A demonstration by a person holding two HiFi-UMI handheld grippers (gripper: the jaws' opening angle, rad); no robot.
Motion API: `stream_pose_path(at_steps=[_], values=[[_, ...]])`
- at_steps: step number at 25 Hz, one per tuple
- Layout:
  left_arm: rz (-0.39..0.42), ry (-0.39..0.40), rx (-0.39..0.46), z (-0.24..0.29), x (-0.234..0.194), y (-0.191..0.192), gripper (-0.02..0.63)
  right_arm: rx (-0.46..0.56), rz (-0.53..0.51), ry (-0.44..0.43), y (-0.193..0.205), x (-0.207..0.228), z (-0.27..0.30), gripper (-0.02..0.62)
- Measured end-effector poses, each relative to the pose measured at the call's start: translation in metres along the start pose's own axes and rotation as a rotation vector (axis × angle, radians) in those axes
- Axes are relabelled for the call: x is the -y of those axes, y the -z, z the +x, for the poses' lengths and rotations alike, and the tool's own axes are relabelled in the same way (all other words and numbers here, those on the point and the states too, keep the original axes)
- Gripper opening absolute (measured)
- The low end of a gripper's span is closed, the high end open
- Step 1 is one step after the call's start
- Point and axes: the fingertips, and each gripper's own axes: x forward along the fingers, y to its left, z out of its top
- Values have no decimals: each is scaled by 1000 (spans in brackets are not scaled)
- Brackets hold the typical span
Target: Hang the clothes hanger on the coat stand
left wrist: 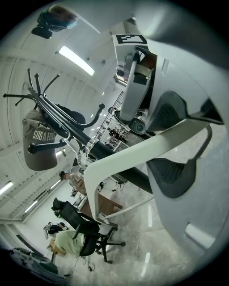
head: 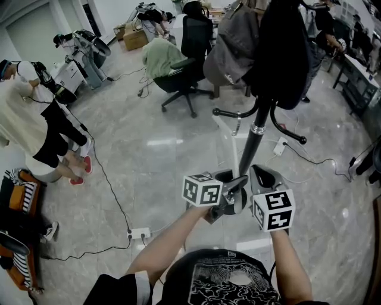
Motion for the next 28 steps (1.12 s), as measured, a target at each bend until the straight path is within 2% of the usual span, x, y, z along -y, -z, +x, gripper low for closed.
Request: stream_pose_path(at_steps=[5,8,14,21,28], values=[[2,-56,29,-11,-4,3,245,5,5,-8,6,-7,-6,2],[3,-90,42,-16,-6,3,260,3,7,-22,11,-10,-8,2],[10,-131,76,-34,1,-2,262,-1,9,-41,11,-22,-15,2],[70,-199,108,-54,12,-7,259,9,52,-71,14,-32,-26,2],[106,-221,160,-61,44,-19,256,-32,61,-81,21,-29,-42,2]])
